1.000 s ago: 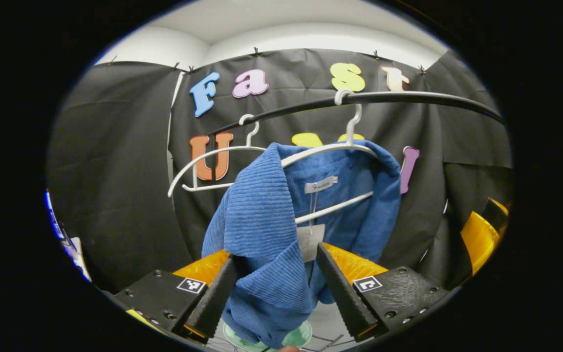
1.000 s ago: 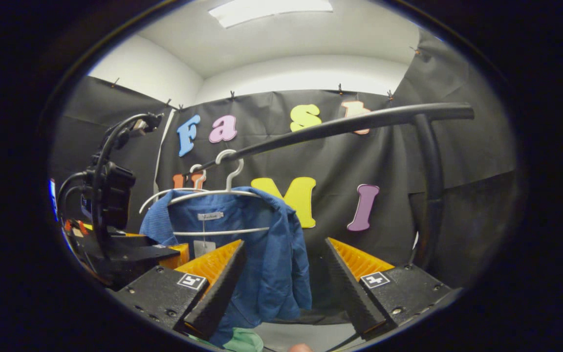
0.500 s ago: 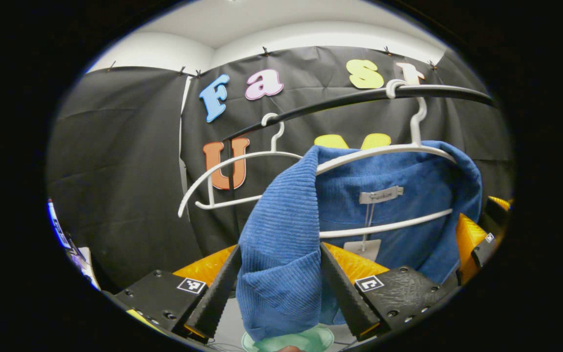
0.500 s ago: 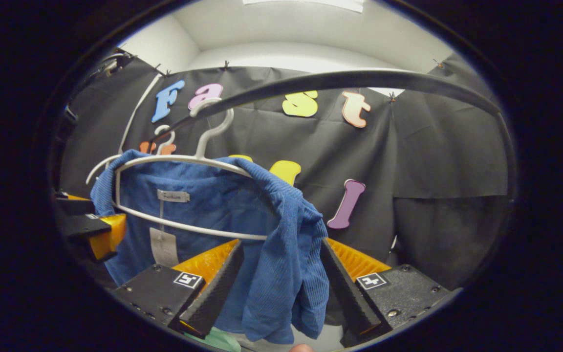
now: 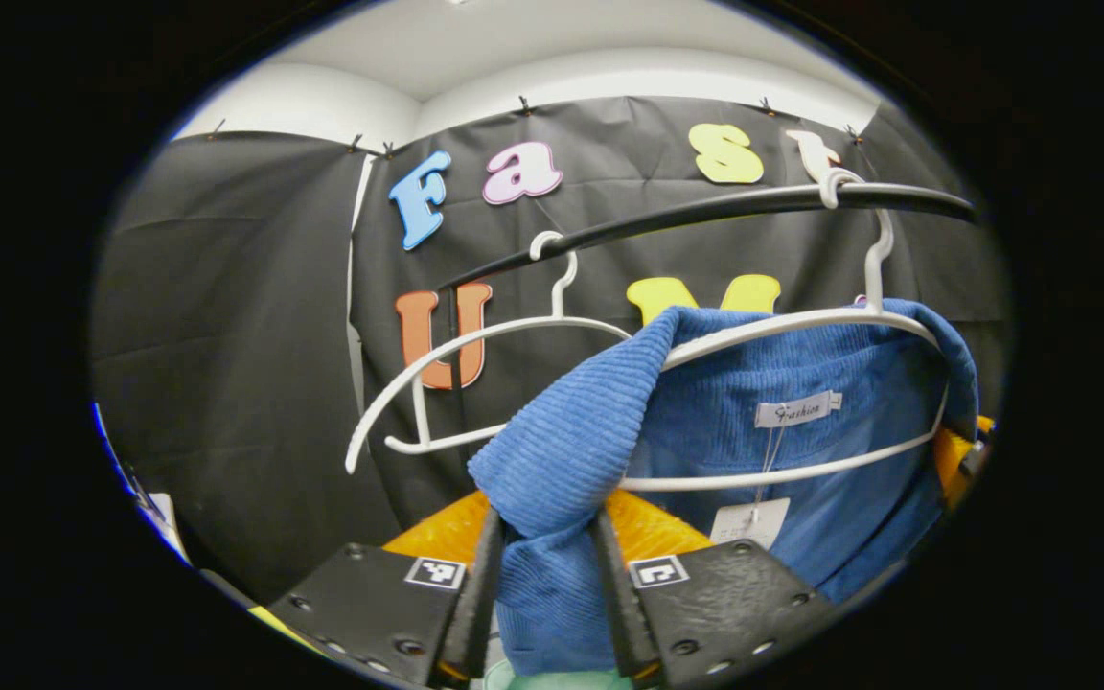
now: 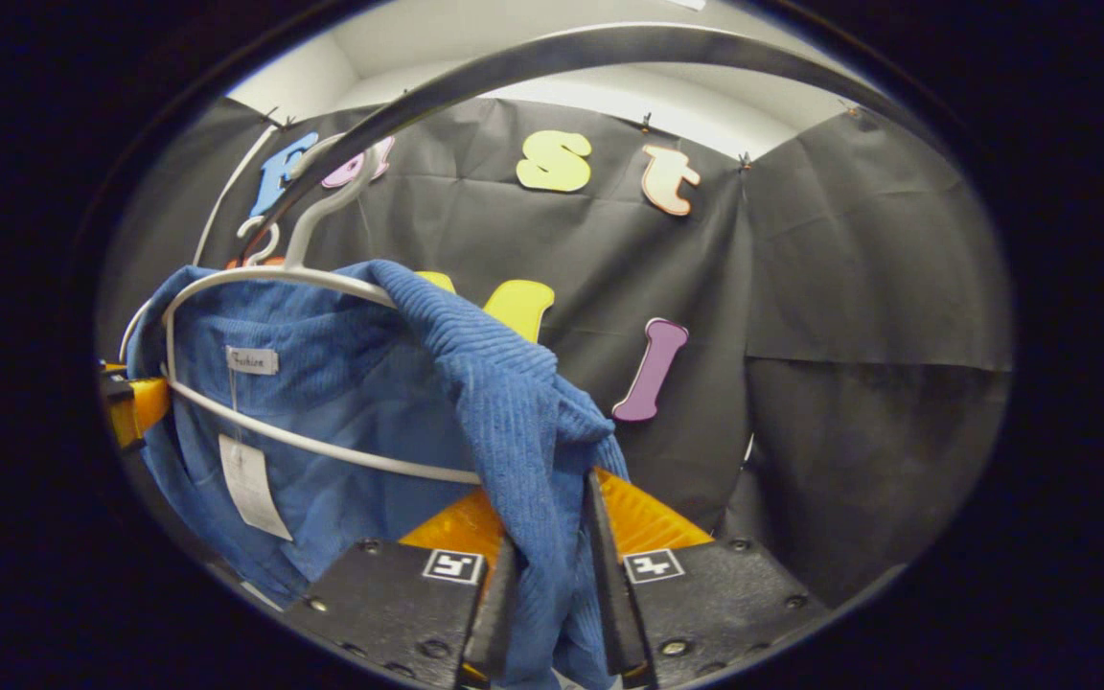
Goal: Grasp the clothes on the hanger with both hands and then place them into the laundry hamper below.
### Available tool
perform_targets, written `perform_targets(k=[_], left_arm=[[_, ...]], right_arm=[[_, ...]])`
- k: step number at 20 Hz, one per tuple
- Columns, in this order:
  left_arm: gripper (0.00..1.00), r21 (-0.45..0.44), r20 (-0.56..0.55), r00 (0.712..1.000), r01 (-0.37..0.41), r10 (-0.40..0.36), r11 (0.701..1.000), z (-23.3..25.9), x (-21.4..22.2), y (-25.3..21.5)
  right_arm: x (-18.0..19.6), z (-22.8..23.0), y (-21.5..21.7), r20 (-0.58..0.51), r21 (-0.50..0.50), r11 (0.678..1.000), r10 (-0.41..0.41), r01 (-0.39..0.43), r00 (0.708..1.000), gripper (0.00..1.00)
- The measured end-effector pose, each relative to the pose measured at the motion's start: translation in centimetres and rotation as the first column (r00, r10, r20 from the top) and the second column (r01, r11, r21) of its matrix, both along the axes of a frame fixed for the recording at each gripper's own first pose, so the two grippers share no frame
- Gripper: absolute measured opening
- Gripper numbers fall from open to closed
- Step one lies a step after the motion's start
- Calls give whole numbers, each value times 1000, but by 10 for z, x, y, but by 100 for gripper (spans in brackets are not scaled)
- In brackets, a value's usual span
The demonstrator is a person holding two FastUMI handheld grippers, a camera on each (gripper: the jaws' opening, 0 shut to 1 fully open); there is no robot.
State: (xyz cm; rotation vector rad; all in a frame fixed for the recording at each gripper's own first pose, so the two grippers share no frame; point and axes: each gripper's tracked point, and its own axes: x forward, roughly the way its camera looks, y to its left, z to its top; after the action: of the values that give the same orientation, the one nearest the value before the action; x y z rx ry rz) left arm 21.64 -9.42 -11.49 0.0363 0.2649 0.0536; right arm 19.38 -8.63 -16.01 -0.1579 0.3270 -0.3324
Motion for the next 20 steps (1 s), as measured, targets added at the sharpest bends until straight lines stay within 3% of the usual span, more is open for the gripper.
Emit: perform_targets(k=[1, 4, 10, 15, 20], left_arm=[[37, 4, 6, 1000, -6, 6, 1000, 1, -2, 5], [11, -9, 3, 999, 46, -46, 999, 8, -3, 10], [11, -6, 22, 988, 153, -153, 988, 41, -1, 34], [15, 4, 44, 964, 262, -261, 965, 81, -3, 48], [11, -158, 9, 912, 406, -410, 900, 107, -11, 50]], right_arm=[[-1, 0, -1, 1, 5, 1000, 2, -2, 1000, 24], [-10, 6, -1, -5, 11, 1000, 7, -7, 1000, 13], [-35, 27, 0, -35, -67, 998, 6, -8, 999, 9], [-52, 48, 0, -37, -66, 997, 26, -28, 999, 8], [-70, 55, 9, -53, -21, 997, 72, -73, 996, 8]])
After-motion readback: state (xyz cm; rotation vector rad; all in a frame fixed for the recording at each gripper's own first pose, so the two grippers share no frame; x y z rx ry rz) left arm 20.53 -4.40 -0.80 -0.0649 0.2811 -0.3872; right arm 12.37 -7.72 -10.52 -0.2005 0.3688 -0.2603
